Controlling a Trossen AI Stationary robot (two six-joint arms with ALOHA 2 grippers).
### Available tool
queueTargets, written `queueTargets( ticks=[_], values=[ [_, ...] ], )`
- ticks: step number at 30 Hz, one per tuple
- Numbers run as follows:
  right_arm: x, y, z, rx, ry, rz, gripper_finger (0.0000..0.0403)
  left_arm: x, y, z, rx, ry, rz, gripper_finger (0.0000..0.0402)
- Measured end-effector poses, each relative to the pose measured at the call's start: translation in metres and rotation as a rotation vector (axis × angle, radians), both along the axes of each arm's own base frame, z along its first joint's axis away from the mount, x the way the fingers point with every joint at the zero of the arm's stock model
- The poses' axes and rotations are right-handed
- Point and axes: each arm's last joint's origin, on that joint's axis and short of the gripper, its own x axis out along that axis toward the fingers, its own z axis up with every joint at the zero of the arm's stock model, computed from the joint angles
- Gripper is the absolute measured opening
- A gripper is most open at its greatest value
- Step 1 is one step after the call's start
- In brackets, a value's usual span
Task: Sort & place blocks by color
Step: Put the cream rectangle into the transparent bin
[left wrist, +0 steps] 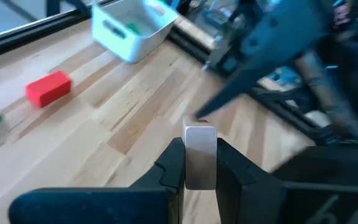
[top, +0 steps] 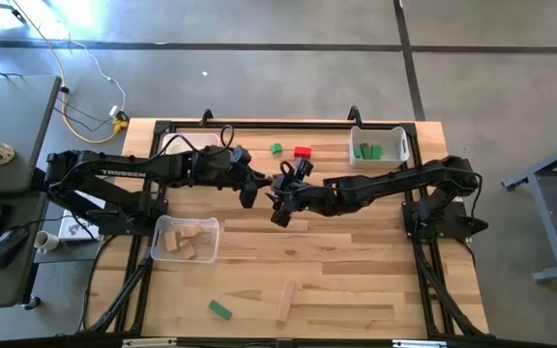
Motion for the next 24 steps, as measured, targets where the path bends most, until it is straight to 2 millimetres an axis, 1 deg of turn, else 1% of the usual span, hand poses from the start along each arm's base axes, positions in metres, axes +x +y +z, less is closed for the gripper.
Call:
queueTargets(
  ticks=[4, 8, 13, 18, 24],
  values=[
    [0.0, 0.0, 0.0, 0.0, 0.0, -0.001, 0.025, -0.003, 0.002, -0.004, 0.019, 0.055, 0.013, 0.003],
    [-0.002, 0.001, 0.002, 0.012, -0.014, -0.017, 0.0252, -0.004, 0.002, -0.007, 0.014, 0.087, 0.013, 0.003],
    [-0.006, 0.0, 0.007, 0.018, -0.016, -0.025, 0.0252, -0.01, 0.0, -0.003, 0.022, 0.096, 0.003, 0.003],
    [-0.01, 0.002, 0.01, 0.064, -0.028, -0.031, 0.0252, -0.025, -0.003, 0.004, 0.019, 0.123, 0.001, 0.003],
    [-0.012, 0.005, 0.013, 0.121, -0.036, 0.029, 0.0252, -0.054, -0.015, 0.008, -0.03, 0.232, -0.027, 0.003]
  ],
)
